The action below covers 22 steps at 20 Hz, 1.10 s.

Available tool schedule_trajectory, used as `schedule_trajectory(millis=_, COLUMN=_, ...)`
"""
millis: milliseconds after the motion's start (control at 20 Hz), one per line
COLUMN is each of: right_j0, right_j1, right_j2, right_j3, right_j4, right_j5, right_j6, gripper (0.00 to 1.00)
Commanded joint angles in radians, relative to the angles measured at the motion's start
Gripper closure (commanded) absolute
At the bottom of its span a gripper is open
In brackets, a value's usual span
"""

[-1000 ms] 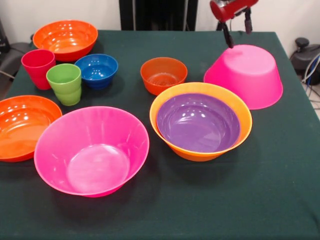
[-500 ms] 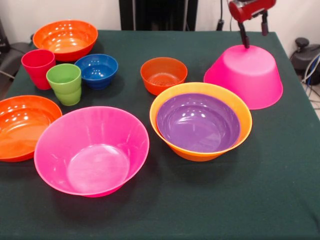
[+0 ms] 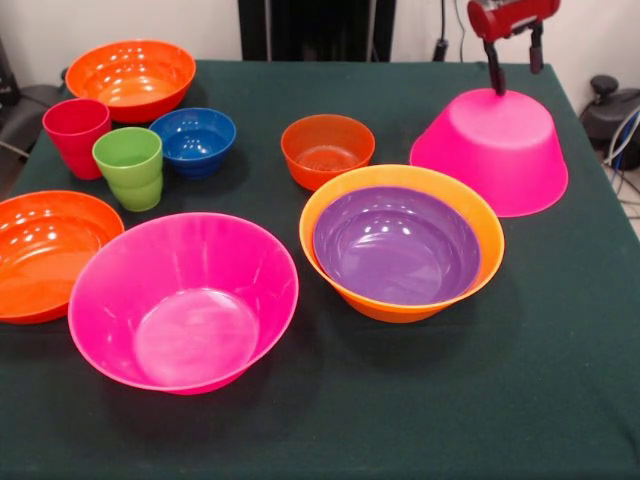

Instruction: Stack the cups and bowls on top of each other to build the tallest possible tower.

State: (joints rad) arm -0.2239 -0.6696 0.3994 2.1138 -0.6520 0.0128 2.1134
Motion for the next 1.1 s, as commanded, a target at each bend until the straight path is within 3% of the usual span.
schedule_trajectory(millis=50, right_j0=0.067, right_j1=0.045, right_j2=-0.139, right_j3=0.02, right_j4=0.047, right_j5=-0.046, right_j6=0.173, gripper=0.0)
schedule_trajectory(millis=550, right_j0=0.158, right_j1=0.108, right_j2=-0.233, right_j3=-0.02, right_j4=0.109, right_j5=-0.141, right_j6=0.158, gripper=0.0)
schedule_trajectory(millis=1100, right_j0=0.211, right_j1=0.136, right_j2=-0.252, right_j3=-0.027, right_j4=0.172, right_j5=-0.171, right_j6=0.14, gripper=0.0)
